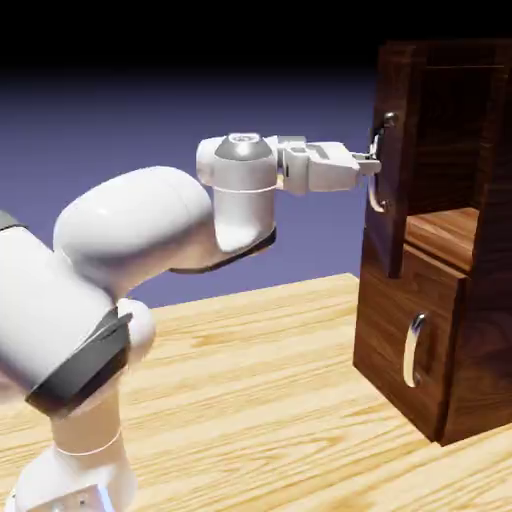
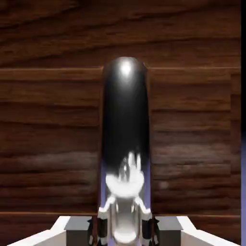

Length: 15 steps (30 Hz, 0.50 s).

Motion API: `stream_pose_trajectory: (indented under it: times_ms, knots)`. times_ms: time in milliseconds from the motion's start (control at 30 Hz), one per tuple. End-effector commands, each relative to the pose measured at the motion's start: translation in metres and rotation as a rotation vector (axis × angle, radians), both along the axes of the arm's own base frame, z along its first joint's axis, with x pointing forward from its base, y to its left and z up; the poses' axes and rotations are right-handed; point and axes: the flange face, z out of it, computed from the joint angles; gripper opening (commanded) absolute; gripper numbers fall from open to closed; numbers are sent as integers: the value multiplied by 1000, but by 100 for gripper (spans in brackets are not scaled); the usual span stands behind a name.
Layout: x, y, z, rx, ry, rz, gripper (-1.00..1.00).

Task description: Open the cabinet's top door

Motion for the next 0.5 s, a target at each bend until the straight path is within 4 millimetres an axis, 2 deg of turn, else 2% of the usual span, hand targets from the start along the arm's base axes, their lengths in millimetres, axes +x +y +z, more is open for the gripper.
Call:
stream_pose_trajectory:
  times_ms: [0,233,467]
  knots:
    - [-3,6,0,0,0,-28,-100]
    - [-23,55,0,0,0,-222,-100]
    - [-34,113,0,0,0,-440,-100]
